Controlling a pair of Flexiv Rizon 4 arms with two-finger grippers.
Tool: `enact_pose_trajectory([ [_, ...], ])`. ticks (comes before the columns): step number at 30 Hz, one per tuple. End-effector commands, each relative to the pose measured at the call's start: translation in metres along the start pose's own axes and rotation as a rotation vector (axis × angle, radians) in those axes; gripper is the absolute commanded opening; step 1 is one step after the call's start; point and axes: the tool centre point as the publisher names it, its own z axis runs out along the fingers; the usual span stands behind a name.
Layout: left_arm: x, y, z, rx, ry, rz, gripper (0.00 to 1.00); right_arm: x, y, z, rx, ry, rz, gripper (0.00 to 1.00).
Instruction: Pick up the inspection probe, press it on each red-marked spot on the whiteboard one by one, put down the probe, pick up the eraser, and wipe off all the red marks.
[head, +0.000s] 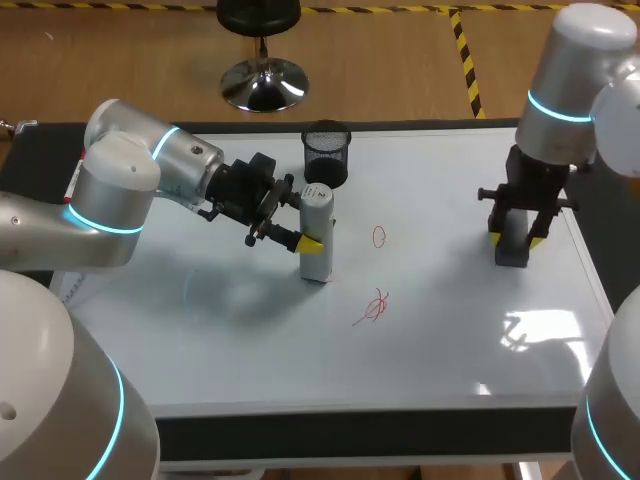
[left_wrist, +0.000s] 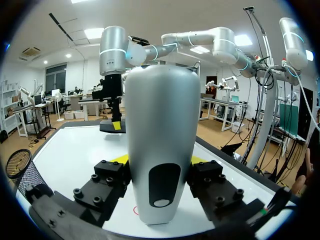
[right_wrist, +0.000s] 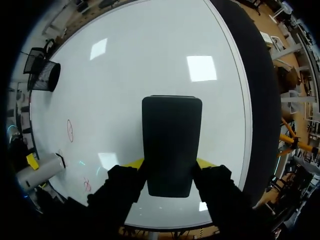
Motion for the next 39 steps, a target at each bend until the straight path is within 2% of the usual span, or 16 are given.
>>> enact_pose_trajectory([
  [1,-0.001,0.01,0.003,0.004,0.003,0.001,0.0,0.002,-0.009,-0.018,-0.021,-0.016,0.008,0.0],
  [9,-0.001,0.01,0.003,0.004,0.003,0.001,0.0,0.007,-0.009,-0.033,-0.038,-0.007,-0.015,0.0],
  [31,-0.001,0.01,0.003,0.004,0.003,0.001,0.0,0.007,-0.009,-0.033,-0.038,-0.007,-0.015,0.0],
  [39,0.011,-0.004,-0.001,0.019,0.0,-0.011,0.0,0.007,-0.009,-0.033,-0.038,-0.007,-0.015,0.0],
])
